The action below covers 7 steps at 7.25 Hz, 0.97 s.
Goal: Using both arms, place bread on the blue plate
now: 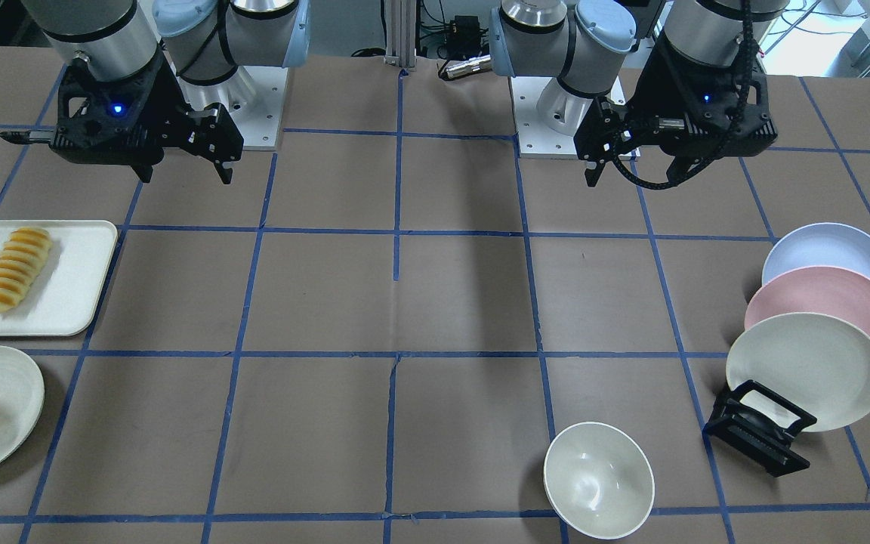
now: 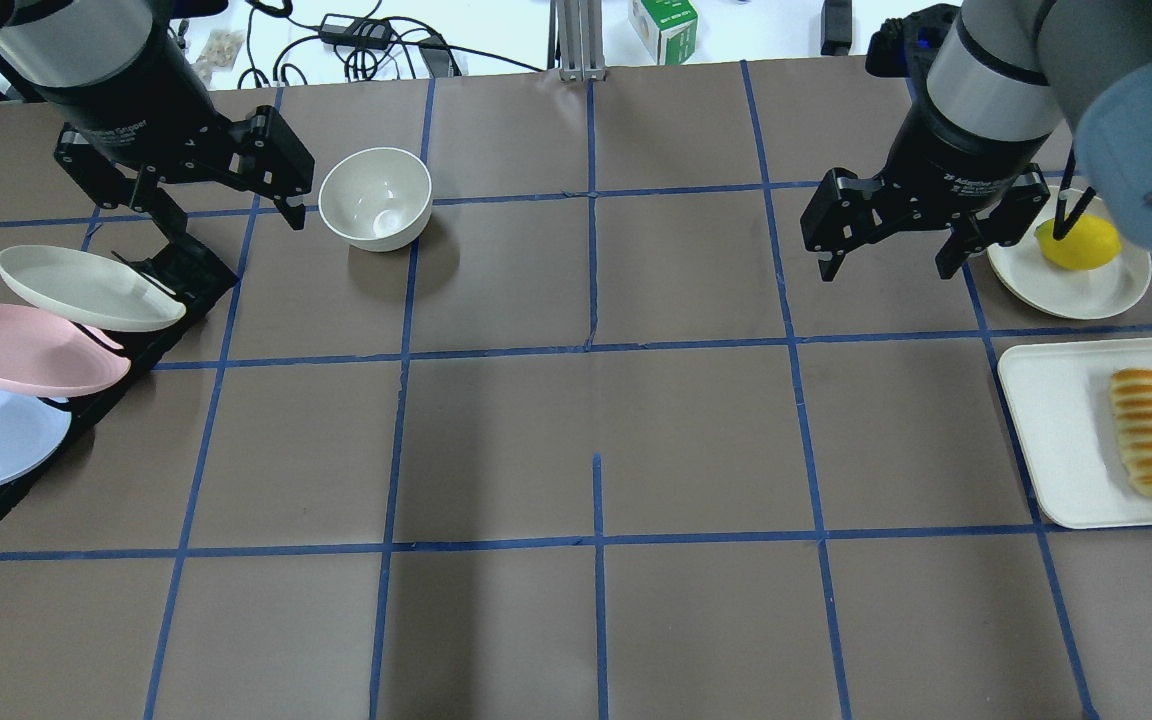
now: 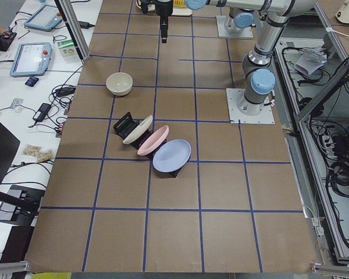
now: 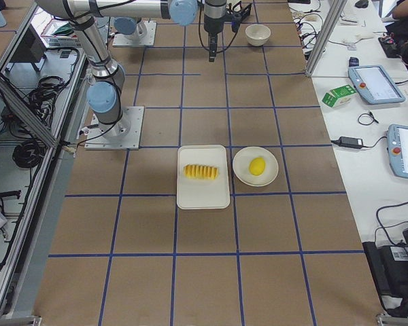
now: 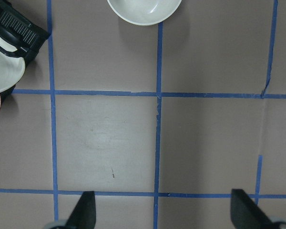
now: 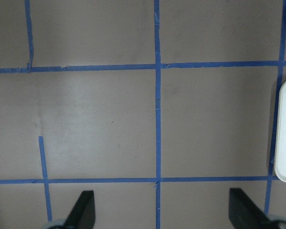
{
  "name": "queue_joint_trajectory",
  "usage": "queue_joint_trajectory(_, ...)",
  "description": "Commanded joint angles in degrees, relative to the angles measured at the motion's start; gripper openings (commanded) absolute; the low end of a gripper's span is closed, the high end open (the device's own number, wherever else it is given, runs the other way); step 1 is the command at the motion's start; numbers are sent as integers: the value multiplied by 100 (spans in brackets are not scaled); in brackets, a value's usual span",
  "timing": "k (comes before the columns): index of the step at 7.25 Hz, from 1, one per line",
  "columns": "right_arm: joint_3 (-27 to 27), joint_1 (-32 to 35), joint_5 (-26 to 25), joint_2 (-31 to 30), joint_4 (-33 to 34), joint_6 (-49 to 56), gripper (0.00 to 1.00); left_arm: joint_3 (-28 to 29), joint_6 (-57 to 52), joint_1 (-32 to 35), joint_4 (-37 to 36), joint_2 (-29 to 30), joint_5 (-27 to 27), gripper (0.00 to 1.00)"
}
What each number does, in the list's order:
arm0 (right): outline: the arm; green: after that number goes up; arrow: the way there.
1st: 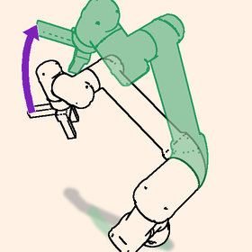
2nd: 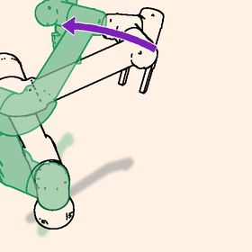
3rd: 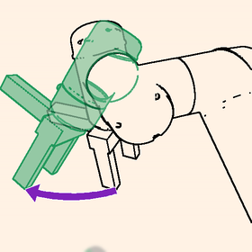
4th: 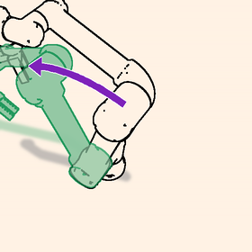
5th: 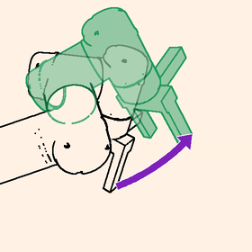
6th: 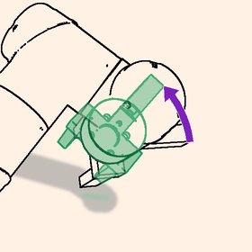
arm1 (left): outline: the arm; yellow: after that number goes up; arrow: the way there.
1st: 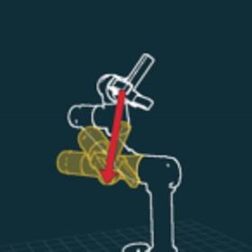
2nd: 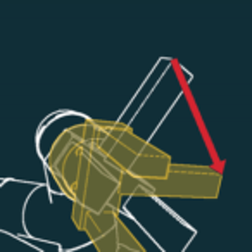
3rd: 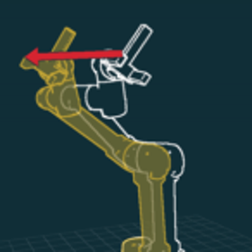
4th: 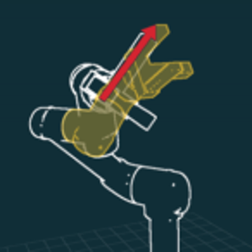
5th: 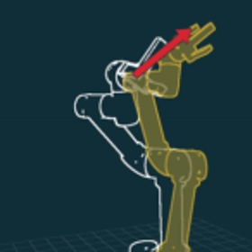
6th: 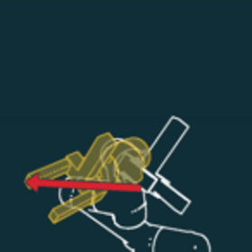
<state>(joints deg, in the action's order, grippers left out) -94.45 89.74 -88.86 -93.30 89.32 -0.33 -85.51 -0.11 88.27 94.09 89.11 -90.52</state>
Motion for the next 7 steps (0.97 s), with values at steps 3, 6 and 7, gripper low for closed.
queue_joint_trajectory(3,-12,-375,-44,31,33,-38,100,-201,20,-1544,92,-183,-775,100)
queue_joint_trajectory(6,-143,-1685,-78,75,41,399,100,-728,-242,-3486,-396,-8,-818,100)
queue_joint_trajectory(7,-205,-2001,-53,119,42,445,100,-817,-949,-3901,-722,97,-827,100)
